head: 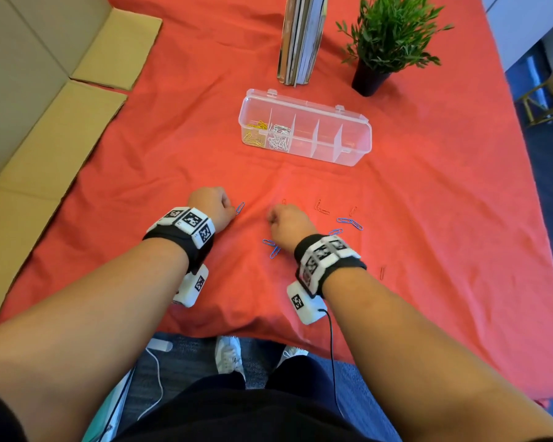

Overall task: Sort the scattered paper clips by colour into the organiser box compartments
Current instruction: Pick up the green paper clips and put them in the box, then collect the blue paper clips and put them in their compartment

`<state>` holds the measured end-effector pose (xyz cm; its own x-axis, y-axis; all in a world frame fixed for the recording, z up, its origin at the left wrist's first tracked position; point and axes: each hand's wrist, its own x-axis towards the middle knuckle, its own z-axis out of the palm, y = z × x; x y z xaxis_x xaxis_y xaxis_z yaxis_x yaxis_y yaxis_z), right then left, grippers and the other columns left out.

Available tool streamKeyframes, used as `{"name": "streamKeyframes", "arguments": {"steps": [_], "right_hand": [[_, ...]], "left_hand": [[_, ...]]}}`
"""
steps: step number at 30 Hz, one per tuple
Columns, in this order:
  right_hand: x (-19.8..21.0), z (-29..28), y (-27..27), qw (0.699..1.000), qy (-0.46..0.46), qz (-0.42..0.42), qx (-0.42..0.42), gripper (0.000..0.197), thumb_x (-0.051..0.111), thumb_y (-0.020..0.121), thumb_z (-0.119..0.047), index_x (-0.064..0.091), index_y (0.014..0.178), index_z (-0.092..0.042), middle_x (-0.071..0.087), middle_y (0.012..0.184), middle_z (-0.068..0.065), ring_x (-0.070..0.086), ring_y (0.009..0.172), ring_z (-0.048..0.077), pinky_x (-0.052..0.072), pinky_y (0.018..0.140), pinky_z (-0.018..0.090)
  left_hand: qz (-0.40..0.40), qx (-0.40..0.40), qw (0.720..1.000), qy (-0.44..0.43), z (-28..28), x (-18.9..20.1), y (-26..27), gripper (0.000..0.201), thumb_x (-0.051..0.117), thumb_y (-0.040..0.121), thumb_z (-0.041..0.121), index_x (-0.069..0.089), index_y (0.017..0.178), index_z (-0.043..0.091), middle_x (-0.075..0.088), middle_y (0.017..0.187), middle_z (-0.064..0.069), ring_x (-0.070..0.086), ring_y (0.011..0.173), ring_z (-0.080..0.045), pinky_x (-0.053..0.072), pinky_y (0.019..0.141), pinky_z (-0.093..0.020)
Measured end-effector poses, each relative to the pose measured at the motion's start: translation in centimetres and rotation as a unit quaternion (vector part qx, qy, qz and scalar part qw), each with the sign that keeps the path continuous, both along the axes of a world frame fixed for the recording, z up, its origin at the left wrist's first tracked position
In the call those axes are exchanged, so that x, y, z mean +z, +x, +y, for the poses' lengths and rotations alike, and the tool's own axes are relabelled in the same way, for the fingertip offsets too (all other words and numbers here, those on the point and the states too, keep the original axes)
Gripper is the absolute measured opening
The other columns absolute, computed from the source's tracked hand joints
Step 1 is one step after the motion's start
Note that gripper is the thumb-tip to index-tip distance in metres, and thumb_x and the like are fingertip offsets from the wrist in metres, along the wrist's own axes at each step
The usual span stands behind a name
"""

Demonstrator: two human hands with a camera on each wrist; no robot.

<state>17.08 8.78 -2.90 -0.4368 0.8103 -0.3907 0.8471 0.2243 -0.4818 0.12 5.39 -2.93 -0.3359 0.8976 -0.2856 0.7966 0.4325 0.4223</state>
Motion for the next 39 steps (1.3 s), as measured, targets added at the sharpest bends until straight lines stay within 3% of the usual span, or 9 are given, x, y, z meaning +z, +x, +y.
{"name": "streamKeyframes", "arguments": {"steps": [2, 5, 9, 13, 21, 27, 34, 36, 39], "right_hand": [[0.7, 1.2, 0.8, 0.963, -0.118, 0.163, -0.177, 0.02, 0.048, 0.085, -0.006, 0.064, 0.085, -0.018, 0.059, 0.084, 0.002, 0.055, 0.073, 0.018, 0.049, 0.071, 0.03], [2.6, 2.9, 3.0, 0.774, -0.321, 0.386, -0.386, 0.017, 0.042, 0.084, -0.011, 0.054, 0.073, -0.016, 0.046, 0.066, 0.001, 0.039, 0.051, 0.012, 0.031, 0.044, 0.019], [5.3, 4.6, 5.2, 0.587, -0.42, 0.547, -0.423, 0.007, 0.045, 0.068, -0.014, 0.051, 0.069, -0.013, 0.056, 0.069, 0.005, 0.055, 0.059, 0.018, 0.048, 0.054, 0.023], [7.3, 6.1, 6.1, 0.512, -0.418, 0.62, -0.422, 0.025, 0.035, 0.085, -0.001, 0.058, 0.091, 0.008, 0.067, 0.087, 0.025, 0.07, 0.077, 0.036, 0.06, 0.073, 0.04], [9.5, 9.2, 8.0, 0.522, -0.385, 0.62, -0.441, 0.029, 0.029, 0.096, -0.006, 0.051, 0.1, 0.012, 0.052, 0.114, 0.031, 0.045, 0.126, 0.045, 0.041, 0.105, 0.05], [9.5, 10.6, 9.8, 0.552, -0.368, 0.602, -0.445, 0.036, 0.03, 0.096, -0.006, 0.043, 0.124, 0.012, 0.048, 0.121, 0.031, 0.045, 0.127, 0.043, 0.04, 0.107, 0.049], [9.9, 12.5, 8.1, 0.592, -0.349, 0.577, -0.441, 0.02, 0.029, 0.093, 0.002, 0.047, 0.098, 0.008, 0.049, 0.108, 0.029, 0.048, 0.116, 0.047, 0.04, 0.106, 0.052], [9.9, 13.3, 6.5, 0.61, -0.344, 0.567, -0.435, 0.017, 0.029, 0.093, 0.002, 0.046, 0.096, 0.005, 0.047, 0.109, 0.026, 0.049, 0.119, 0.042, 0.044, 0.103, 0.05], [9.3, 15.0, 3.5, 0.663, -0.308, 0.542, -0.416, 0.016, 0.031, 0.09, 0.004, 0.044, 0.084, -0.003, 0.044, 0.086, 0.014, 0.057, 0.084, 0.024, 0.049, 0.096, 0.039]], "left_hand": [[-0.067, 0.055, 0.996, 0.01, 0.2, 0.2, -0.3, 0.008, 0.055, 0.079, 0.019, 0.061, 0.082, 0.017, 0.065, 0.076, -0.008, 0.061, 0.077, -0.028, 0.044, 0.067, -0.03], [-0.256, 0.118, 0.959, 0.01, 1.3, 1.7, -0.3, 0.011, 0.05, 0.079, 0.016, 0.06, 0.084, 0.018, 0.052, 0.063, 0.0, 0.046, 0.058, -0.021, 0.033, 0.05, -0.023], [-0.526, 0.224, 0.82, -0.007, 3.2, 5.0, 0.5, 0.024, 0.037, 0.087, -0.001, 0.055, 0.08, 0.014, 0.042, 0.064, -0.001, 0.04, 0.051, -0.009, 0.038, 0.039, -0.014], [-0.651, 0.252, 0.716, -0.023, 5.4, 7.4, 1.3, 0.024, 0.032, 0.09, -0.003, 0.054, 0.088, 0.005, 0.051, 0.075, -0.006, 0.051, 0.065, -0.014, 0.054, 0.051, -0.023], [-0.698, 0.255, 0.669, 0.007, 11.1, 10.3, 5.5, 0.015, 0.035, 0.09, 0.006, 0.048, 0.084, 0.001, 0.048, 0.085, -0.013, 0.052, 0.087, -0.026, 0.045, 0.089, -0.042], [-0.697, 0.292, 0.65, 0.082, 15.0, 10.2, 7.7, 0.018, 0.043, 0.086, 0.007, 0.049, 0.103, 0.005, 0.03, 0.146, -0.013, 0.027, 0.138, -0.029, 0.019, 0.116, -0.051], [-0.643, 0.286, 0.706, 0.078, 15.0, 9.9, 6.3, 0.015, 0.048, 0.083, 0.01, 0.055, 0.095, 0.011, 0.042, 0.134, -0.004, 0.032, 0.139, -0.03, 0.024, 0.114, -0.044], [-0.618, 0.264, 0.736, 0.08, 14.1, 9.1, 5.0, 0.035, 0.047, 0.084, 0.006, 0.051, 0.119, 0.007, 0.048, 0.13, -0.002, 0.039, 0.135, -0.024, 0.031, 0.111, -0.042], [-0.508, 0.251, 0.82, 0.085, 11.3, 7.9, 2.8, 0.035, 0.045, 0.085, 0.0, 0.052, 0.119, 0.008, 0.052, 0.087, -0.002, 0.054, 0.083, -0.016, 0.049, 0.077, -0.034]]}}
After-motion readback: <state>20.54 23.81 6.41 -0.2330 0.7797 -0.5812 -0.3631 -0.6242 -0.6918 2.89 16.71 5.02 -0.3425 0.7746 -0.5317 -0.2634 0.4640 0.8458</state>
